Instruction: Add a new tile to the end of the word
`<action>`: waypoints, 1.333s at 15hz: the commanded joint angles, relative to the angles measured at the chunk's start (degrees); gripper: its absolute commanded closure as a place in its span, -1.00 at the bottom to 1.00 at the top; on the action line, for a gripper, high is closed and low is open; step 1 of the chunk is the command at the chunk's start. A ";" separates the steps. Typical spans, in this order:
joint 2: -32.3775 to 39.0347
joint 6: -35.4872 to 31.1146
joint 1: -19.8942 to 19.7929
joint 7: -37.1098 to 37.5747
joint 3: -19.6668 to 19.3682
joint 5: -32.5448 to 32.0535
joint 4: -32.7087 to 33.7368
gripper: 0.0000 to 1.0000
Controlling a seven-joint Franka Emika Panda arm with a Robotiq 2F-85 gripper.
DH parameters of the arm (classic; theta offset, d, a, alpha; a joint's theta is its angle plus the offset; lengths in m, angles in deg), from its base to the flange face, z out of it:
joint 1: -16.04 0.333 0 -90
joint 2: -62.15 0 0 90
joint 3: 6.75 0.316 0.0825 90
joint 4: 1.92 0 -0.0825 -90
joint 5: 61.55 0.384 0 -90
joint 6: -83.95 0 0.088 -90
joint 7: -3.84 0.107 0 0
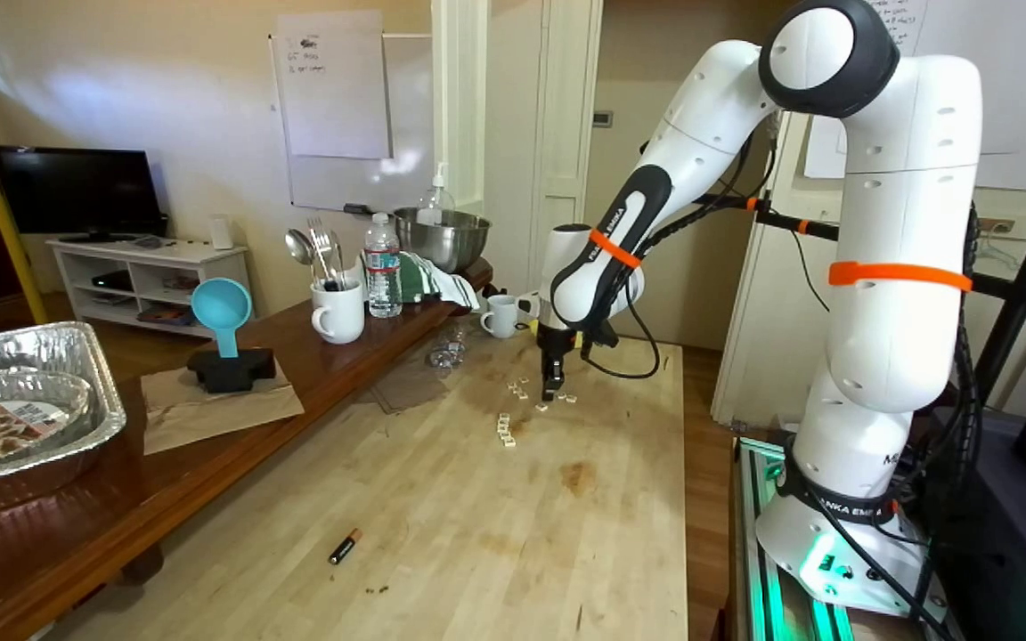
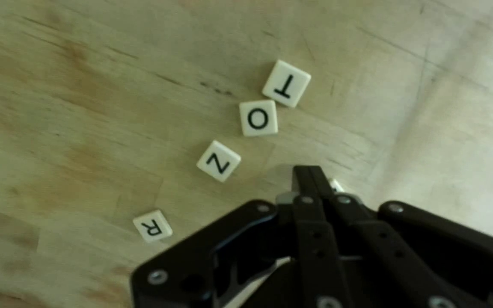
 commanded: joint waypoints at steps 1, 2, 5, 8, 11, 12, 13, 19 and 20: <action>-1.46 1.35 -0.40 -4.49 3.00 6.65 -0.74 1.00; -1.23 1.39 -0.18 -4.67 3.20 7.18 -0.56 1.00; 0.27 0.95 0.10 -4.26 3.15 7.20 0.11 1.00; 1.25 0.72 0.08 -3.34 2.50 5.90 0.43 1.00; 1.87 0.64 -0.01 -2.49 1.69 4.76 0.73 1.00; 1.84 0.68 0.08 -1.84 1.03 3.76 0.76 1.00; 1.93 0.76 0.19 -1.02 0.31 2.68 0.87 1.00; 0.18 2.21 0.16 2.27 -2.26 -1.61 0.57 1.00; -0.85 2.41 -0.18 1.17 -1.41 0.25 0.31 1.00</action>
